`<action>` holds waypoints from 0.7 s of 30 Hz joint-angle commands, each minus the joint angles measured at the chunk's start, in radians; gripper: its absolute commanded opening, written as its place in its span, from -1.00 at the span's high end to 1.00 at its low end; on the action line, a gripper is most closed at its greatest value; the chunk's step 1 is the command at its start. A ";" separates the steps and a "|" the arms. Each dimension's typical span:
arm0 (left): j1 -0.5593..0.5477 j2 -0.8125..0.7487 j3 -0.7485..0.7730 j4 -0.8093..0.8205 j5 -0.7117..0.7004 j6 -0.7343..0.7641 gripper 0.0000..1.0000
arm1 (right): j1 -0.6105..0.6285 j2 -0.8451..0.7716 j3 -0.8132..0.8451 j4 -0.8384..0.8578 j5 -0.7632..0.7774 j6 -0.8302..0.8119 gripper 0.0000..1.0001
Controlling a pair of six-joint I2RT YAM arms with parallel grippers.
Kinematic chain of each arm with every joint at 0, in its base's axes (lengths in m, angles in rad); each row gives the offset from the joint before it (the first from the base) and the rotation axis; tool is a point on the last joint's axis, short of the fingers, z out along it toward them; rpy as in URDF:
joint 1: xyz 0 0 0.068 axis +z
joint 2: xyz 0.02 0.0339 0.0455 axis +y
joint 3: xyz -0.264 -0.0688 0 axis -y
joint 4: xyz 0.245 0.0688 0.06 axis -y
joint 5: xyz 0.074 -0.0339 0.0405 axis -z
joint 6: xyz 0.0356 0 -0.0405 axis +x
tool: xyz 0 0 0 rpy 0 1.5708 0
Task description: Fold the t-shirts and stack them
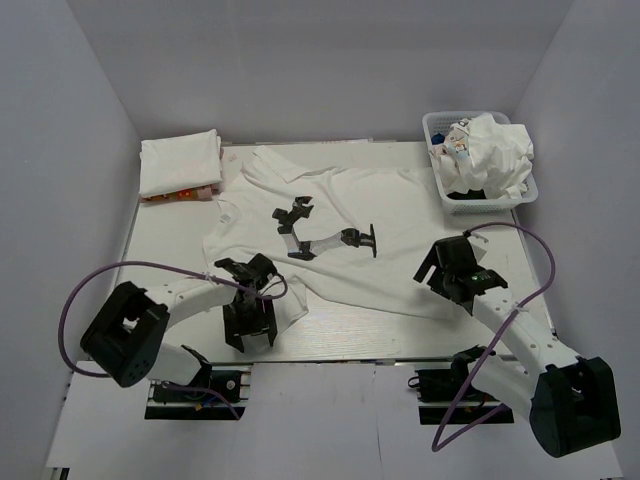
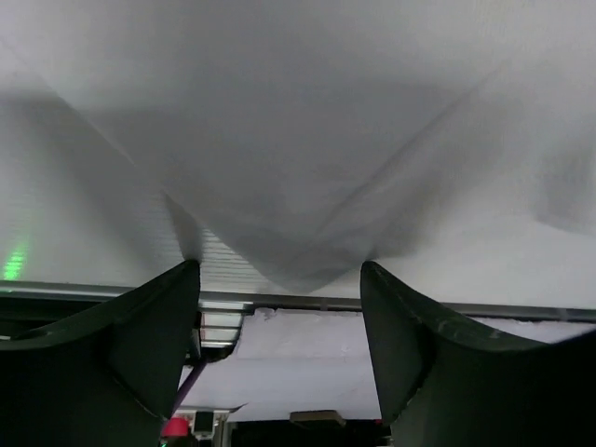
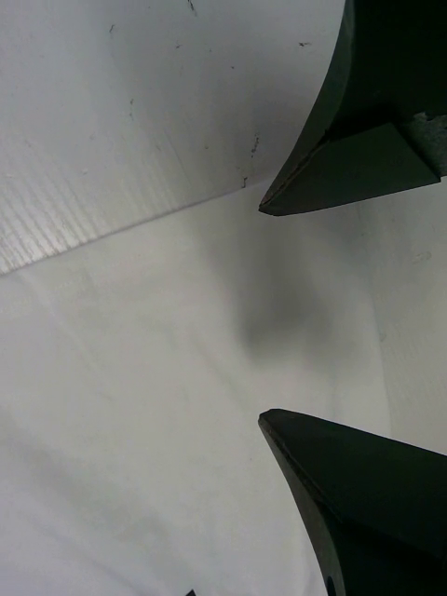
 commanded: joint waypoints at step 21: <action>-0.094 -0.025 0.069 -0.180 -0.088 -0.078 1.00 | -0.135 -0.152 -0.106 -0.130 -0.021 0.055 -0.81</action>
